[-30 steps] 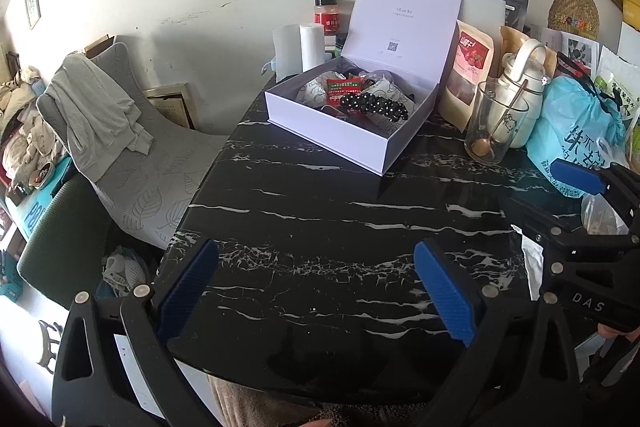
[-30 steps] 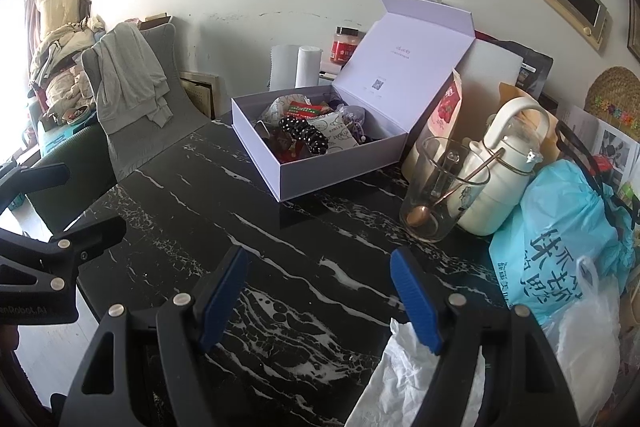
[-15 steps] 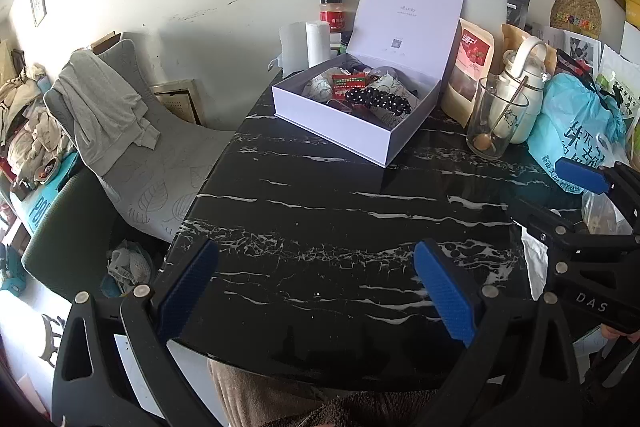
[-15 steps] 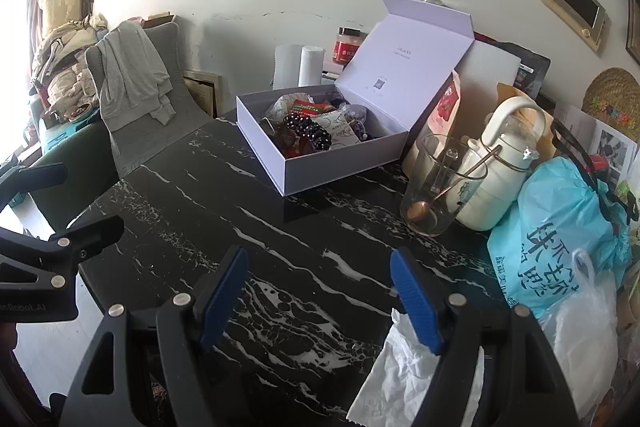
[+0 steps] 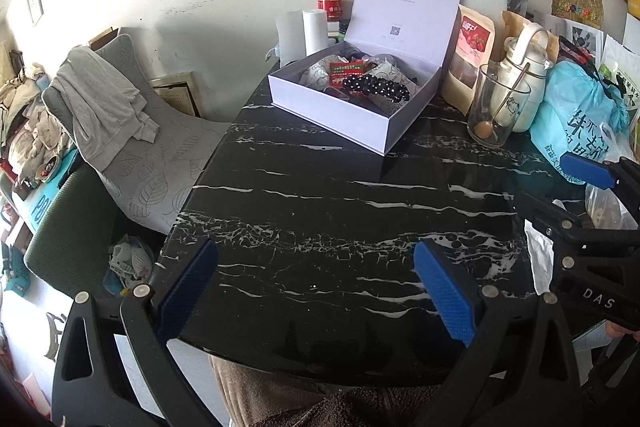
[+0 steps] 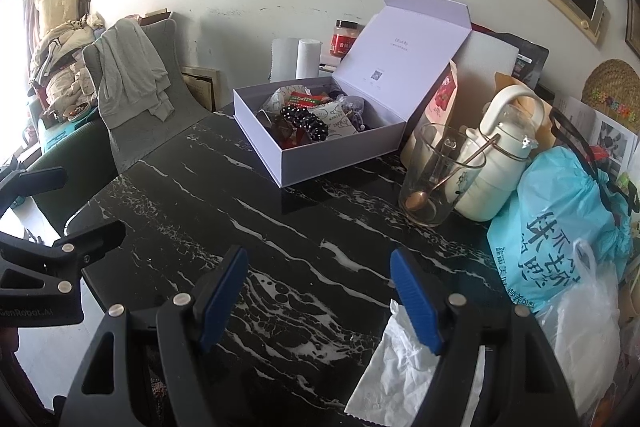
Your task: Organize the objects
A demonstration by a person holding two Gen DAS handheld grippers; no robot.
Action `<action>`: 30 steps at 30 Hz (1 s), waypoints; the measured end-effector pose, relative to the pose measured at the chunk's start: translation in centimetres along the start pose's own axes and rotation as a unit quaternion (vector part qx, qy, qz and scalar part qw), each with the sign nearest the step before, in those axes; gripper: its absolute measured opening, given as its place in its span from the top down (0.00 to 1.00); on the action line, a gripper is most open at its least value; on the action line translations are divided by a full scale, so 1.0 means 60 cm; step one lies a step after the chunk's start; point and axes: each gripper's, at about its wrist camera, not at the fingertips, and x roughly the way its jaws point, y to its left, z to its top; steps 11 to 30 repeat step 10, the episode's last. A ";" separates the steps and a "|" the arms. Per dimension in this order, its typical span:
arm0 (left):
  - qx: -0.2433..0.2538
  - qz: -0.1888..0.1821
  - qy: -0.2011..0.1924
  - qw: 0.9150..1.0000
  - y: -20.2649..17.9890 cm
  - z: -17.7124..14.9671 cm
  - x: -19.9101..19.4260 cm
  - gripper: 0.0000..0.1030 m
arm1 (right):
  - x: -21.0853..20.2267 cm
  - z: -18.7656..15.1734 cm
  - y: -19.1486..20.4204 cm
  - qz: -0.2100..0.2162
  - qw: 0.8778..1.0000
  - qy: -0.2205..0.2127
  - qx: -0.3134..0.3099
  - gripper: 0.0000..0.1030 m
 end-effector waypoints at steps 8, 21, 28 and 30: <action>0.011 -0.009 0.000 1.000 -0.008 0.021 0.016 0.04 | 0.013 0.009 -0.012 -0.003 1.000 0.007 0.007 0.28; 0.016 -0.012 0.003 1.000 -0.011 0.029 0.023 0.04 | 0.016 0.012 -0.015 -0.004 1.000 0.008 0.009 0.28; 0.016 -0.012 0.003 1.000 -0.011 0.029 0.023 0.04 | 0.016 0.012 -0.015 -0.004 1.000 0.008 0.009 0.28; 0.016 -0.012 0.003 1.000 -0.011 0.029 0.023 0.04 | 0.016 0.012 -0.015 -0.004 1.000 0.008 0.009 0.28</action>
